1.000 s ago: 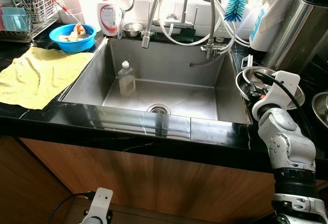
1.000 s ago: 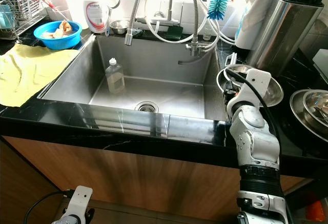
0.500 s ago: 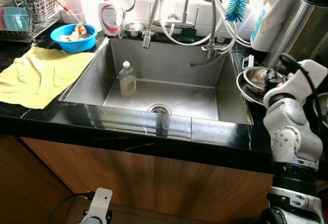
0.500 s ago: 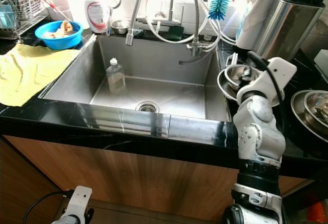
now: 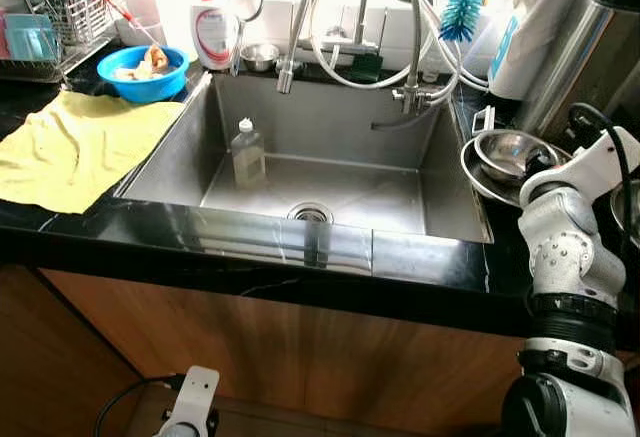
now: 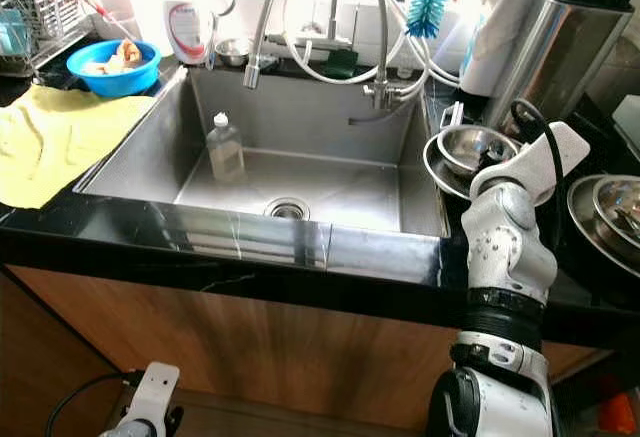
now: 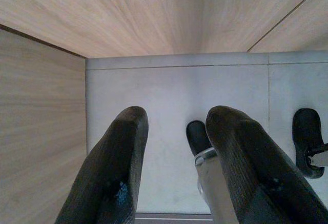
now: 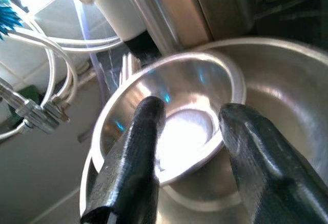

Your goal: Kitchen organization

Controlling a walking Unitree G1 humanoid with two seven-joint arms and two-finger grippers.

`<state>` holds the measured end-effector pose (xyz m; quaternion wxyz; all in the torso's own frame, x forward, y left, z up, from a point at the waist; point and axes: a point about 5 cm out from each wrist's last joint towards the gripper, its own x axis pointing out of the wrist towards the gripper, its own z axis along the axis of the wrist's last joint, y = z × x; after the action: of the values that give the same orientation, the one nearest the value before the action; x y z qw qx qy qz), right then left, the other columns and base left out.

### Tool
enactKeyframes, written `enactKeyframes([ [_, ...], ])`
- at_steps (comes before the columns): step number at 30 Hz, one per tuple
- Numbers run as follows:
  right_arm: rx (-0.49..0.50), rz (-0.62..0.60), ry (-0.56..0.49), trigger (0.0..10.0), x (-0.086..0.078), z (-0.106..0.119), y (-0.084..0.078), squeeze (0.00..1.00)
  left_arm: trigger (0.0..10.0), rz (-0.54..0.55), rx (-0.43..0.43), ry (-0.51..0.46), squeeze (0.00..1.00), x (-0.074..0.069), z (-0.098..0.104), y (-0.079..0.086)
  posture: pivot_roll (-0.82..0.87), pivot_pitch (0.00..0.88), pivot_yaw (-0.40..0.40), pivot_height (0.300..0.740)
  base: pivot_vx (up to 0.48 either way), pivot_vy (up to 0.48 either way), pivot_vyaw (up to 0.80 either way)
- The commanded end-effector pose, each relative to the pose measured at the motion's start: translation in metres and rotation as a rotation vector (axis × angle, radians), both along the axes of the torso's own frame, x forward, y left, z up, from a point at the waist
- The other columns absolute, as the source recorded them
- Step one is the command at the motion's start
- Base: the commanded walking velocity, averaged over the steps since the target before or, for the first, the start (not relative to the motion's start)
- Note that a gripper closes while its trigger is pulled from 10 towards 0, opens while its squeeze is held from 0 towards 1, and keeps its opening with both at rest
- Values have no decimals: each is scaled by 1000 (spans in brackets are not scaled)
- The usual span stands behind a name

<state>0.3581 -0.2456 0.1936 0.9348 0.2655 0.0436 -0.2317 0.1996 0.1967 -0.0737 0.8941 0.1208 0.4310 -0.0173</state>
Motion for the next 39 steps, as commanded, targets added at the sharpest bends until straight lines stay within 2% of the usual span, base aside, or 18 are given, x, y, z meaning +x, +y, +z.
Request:
enactKeyframes([
  [1,19,-2,-31,10000,3,8,-4,1000,10000,-5,2,18,0,-3,-2,0,-124,0,-45,740,0,0,0],
  [6,27,-17,-32,10000,5,9,-5,1000,10000,-4,1,17,0,-3,-2,0,-125,0,-45,740,0,0,0],
  [7,28,-20,-37,10000,5,11,-5,0,10000,-4,1,17,0,-3,-2,0,-125,0,-45,740,0,0,0],
  [15,29,-71,-94,10000,6,26,-8,0,10000,-1,1,15,0,-2,-2,-1,-124,0,-51,740,0,0,0],
  [18,53,-116,-82,10000,1,19,-10,0,10000,1,-1,15,0,-2,-2,-1,-122,0,-51,740,0,0,0],
  [25,91,-122,-48,10000,-1,5,-7,0,10000,1,-1,15,0,-2,-2,-1,-122,0,-52,740,0,0,0],
  [39,138,-113,-30,10000,3,-1,-6,0,10000,-1,-1,16,0,-2,-2,-1,-119,0,-52,740,0,0,0],
])
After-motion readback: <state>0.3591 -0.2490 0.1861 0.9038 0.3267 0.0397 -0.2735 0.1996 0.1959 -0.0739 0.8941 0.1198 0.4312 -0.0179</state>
